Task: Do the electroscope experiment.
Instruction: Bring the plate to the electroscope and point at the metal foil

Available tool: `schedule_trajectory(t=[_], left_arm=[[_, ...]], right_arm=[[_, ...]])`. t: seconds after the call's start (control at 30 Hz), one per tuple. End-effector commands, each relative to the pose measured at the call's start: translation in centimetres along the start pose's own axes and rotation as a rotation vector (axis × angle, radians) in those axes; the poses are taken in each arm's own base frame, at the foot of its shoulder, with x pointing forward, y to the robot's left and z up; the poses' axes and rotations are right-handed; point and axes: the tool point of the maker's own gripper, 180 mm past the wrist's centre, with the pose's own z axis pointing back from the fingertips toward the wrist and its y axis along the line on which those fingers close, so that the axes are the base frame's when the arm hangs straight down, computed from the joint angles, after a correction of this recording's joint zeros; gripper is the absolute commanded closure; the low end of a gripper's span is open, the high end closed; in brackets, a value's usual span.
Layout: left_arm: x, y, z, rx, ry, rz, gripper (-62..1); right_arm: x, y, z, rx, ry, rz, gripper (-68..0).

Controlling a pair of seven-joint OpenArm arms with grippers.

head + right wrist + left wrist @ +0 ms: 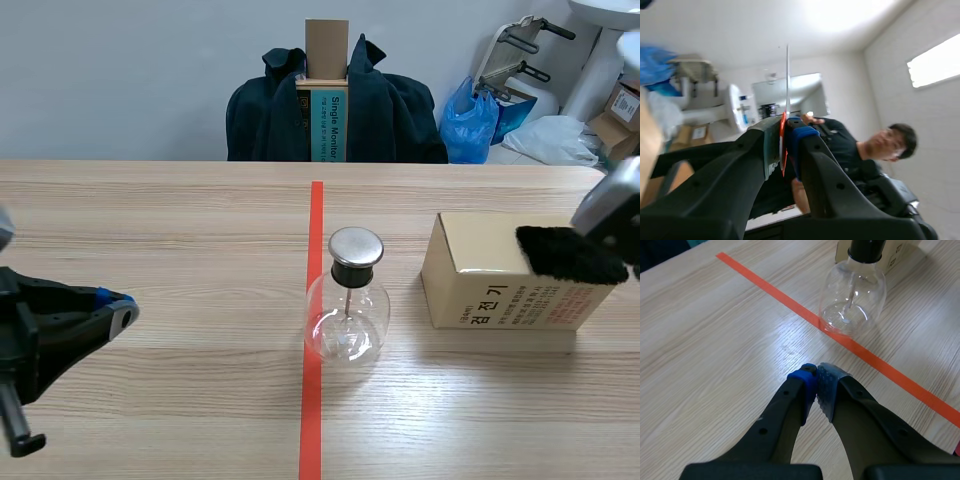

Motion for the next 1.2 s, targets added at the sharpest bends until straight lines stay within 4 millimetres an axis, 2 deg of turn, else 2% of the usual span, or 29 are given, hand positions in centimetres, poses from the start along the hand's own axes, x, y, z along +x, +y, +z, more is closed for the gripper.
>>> schedule_trajectory(t=[0.0,0.27,0.43,0.63,0.77,0.87,1.03,1.17], left_arm=[[1.4,-0.2,-1.1,-0.023,-0.071,0.005,-1.8],[0.4,-1.1,-6.2,-0.130,-0.119,0.048,-1.9],[-0.6,-2.5,-9.3,-0.179,-0.111,0.081,-1.9],[-1.9,-3.8,-11.8,-0.187,-0.111,0.068,-1.9],[-2.3,-4.3,-12.8,-0.178,-0.122,0.081,-1.9],[-2.6,-4.6,-13.2,-0.165,-0.123,0.074,-1.9],[-3.1,-4.1,-13.5,-0.130,-0.114,0.078,-1.9],[-3.1,-4.1,-13.5,-0.127,-0.113,0.077,-1.8]], right_arm=[[0.0,-1.6,-0.3,-0.045,-0.011,0.010,-0.8],[-0.4,-6.6,-1.0,-0.178,0.013,0.002,-0.8],[-0.1,-7.8,-1.2,-0.211,0.008,-0.015,-0.8],[-0.3,-8.9,-2.0,-0.257,0.018,-0.084,-0.8],[0.8,-8.7,-2.9,-0.248,-0.008,-0.119,-0.8],[2.4,-8.0,-3.5,-0.222,-0.052,-0.132,-0.8],[6.7,-5.8,-3.6,-0.145,-0.160,-0.128,-0.8],[9.7,-2.7,-3.0,-0.060,-0.239,-0.114,-0.8]])
